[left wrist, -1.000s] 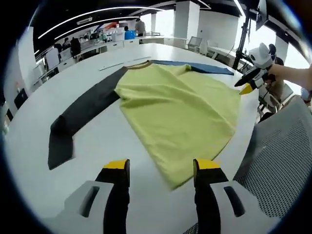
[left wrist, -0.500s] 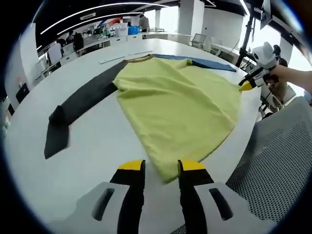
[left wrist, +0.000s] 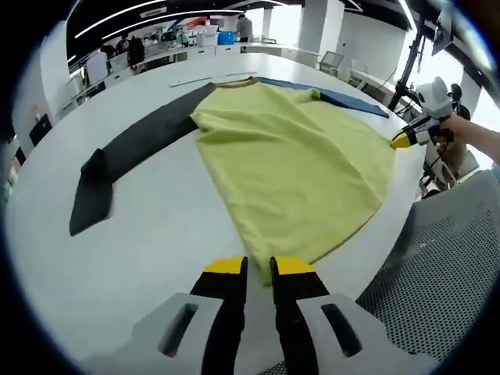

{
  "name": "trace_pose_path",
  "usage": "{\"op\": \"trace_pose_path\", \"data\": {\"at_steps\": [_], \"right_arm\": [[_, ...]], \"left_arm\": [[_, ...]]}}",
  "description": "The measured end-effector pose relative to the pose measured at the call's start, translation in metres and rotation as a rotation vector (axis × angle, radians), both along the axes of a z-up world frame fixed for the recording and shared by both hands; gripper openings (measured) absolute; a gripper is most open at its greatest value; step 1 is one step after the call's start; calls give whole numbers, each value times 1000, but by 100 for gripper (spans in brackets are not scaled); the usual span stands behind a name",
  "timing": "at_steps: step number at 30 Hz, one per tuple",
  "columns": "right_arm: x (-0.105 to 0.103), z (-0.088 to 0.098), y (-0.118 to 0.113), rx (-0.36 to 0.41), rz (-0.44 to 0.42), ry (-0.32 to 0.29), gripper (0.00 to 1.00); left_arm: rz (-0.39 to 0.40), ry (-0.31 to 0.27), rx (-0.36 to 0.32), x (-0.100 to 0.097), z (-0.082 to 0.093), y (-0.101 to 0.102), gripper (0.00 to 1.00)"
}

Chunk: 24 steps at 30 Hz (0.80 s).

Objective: Fold the garment on the visible template until the final outline fits inside the template.

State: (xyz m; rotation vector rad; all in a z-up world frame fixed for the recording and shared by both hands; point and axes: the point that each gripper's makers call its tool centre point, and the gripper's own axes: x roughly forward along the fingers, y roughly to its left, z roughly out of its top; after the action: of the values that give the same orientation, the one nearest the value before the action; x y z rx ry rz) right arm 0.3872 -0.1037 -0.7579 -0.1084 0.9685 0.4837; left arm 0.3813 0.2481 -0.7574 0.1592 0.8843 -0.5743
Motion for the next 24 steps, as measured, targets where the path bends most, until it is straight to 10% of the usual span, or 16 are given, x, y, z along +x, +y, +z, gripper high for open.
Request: {"op": "trace_pose_path", "data": {"at_steps": [24], "right_arm": [[-25,9,6,-38,74,2,0]], "left_arm": [[-5,46,-2,-9,10,9,0]]}}
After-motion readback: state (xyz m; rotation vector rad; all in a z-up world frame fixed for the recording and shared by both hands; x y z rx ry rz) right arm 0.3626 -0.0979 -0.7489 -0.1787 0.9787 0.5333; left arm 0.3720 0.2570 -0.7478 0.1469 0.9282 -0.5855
